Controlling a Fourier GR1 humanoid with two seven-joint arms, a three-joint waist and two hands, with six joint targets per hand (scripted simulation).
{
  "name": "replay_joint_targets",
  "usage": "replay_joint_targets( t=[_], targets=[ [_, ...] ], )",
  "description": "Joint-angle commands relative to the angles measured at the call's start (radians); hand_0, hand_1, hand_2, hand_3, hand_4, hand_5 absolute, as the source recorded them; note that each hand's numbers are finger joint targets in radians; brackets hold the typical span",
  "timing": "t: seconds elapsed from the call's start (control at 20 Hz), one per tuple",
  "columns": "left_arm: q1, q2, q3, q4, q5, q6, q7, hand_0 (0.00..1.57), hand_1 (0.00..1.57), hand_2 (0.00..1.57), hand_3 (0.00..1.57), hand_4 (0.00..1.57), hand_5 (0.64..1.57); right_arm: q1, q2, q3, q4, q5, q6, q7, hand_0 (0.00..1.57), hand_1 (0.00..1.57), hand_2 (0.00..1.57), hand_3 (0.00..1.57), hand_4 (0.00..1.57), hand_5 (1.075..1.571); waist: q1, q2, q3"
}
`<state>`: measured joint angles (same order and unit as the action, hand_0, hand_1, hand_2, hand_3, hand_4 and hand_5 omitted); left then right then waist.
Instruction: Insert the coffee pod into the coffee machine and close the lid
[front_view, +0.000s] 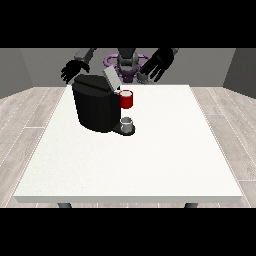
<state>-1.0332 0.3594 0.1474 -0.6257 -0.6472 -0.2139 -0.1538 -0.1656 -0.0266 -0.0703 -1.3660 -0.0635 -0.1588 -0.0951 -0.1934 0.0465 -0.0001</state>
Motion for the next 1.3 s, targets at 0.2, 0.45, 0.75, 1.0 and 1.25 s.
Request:
replay_joint_targets(
  t=[0.2,0.45,0.75,1.0,1.25],
  targets=[
    [0.162,-0.191,0.18,-0.012,0.25,0.009,-0.066,0.0,0.0,0.0,0.0,0.0,1.571,0.035,-0.081,-0.008,-0.013,0.014,0.047,0.026,0.0,0.0,0.0,0.0,0.37,1.571,0.136,-0.166,-0.0014],
    [0.273,-0.228,0.198,-0.036,0.304,-0.014,-0.118,0.0,0.0,0.0,0.0,0.0,1.571,0.029,-0.103,0.006,-0.057,-0.019,0.116,0.052,0.0,0.0,0.0,0.0,0.26,1.571,0.186,-0.223,-0.0004],
    [0.388,-0.258,0.222,-0.075,0.381,-0.072,-0.115,0.0,0.0,0.0,0.0,0.0,1.571,0.005,-0.172,-0.03,-0.076,-0.047,0.174,0.077,0.0,0.0,0.0,0.0,0.0,1.571,0.273,-0.275,0.0003],
    [0.453,-0.305,0.208,-0.119,0.416,-0.082,-0.104,0.0,0.0,0.0,0.0,0.0,1.571,-0.124,-0.171,0.018,-0.122,-0.023,0.155,0.236,0.0,0.0,0.0,0.0,0.0,1.571,0.307,-0.284,-0.0004],
    [0.528,-0.357,0.154,-0.219,0.489,-0.117,-0.043,0.0,0.0,0.0,0.0,0.03,1.571,-0.08,-0.143,0.06,-0.039,0.066,0.136,0.141,0.0,0.0,0.0,0.0,0.22,1.571,0.377,-0.286,0.0004]
  ],
)
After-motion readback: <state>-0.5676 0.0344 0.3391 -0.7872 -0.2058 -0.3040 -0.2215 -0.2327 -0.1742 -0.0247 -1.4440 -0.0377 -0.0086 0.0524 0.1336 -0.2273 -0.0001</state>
